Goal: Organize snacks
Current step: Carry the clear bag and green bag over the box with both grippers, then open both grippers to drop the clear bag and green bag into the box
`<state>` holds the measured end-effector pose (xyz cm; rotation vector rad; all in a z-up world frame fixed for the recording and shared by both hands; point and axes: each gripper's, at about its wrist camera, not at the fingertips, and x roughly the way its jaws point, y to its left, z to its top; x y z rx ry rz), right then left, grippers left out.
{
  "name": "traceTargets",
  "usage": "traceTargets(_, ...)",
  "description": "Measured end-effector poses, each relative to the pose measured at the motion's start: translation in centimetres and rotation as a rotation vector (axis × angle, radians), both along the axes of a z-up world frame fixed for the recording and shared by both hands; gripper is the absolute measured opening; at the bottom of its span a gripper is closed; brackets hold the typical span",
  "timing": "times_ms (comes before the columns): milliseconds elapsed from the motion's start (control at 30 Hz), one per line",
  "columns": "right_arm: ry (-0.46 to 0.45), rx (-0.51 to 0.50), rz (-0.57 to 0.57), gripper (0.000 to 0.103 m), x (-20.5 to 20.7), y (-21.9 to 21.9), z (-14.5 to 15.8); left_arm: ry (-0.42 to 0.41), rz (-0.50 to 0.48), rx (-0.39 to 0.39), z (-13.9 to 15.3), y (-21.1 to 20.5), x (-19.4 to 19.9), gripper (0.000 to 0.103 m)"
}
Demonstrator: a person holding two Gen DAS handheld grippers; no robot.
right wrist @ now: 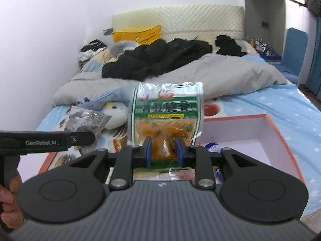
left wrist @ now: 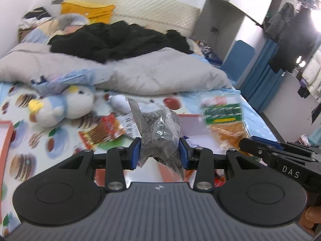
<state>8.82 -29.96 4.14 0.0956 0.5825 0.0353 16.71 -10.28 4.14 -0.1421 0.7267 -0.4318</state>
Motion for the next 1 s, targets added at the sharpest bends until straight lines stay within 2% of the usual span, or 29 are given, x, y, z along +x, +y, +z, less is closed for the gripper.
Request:
traceTargets(33,0.0,-0.005,-0.012,0.0,0.1,-0.3,0.0,-0.001,-0.012,-0.002,0.1,-0.7,0.3,0.045)
traceTargets(67,-0.003,-0.006,-0.025,0.005,0.3,-0.9,-0.2,0.0,-0.022,-0.003,0.0,-1.4,0.7,0.045)
traceTargets(200,0.05,-0.01,-0.087,0.005,2.0,-3.5,-2.5,0.042,-0.07,-0.007,-1.2,-4.6,2.4,0.045)
traceTargets(567,0.227,0.064,-0.172,0.005,3.7,-9.3,-9.0,0.186,-0.216,0.072,-7.8,-13.4,5.9,0.045)
traceTargets(833,0.296,0.096,-0.189,0.005,5.1,-11.7,-12.7,0.264,-0.286,0.129,-12.3,-17.3,8.3,0.045)
traceTargets(1000,0.327,0.106,-0.208,0.005,5.8,-12.9,-14.2,0.29,-0.309,0.139,-13.8,-18.6,9.3,0.046)
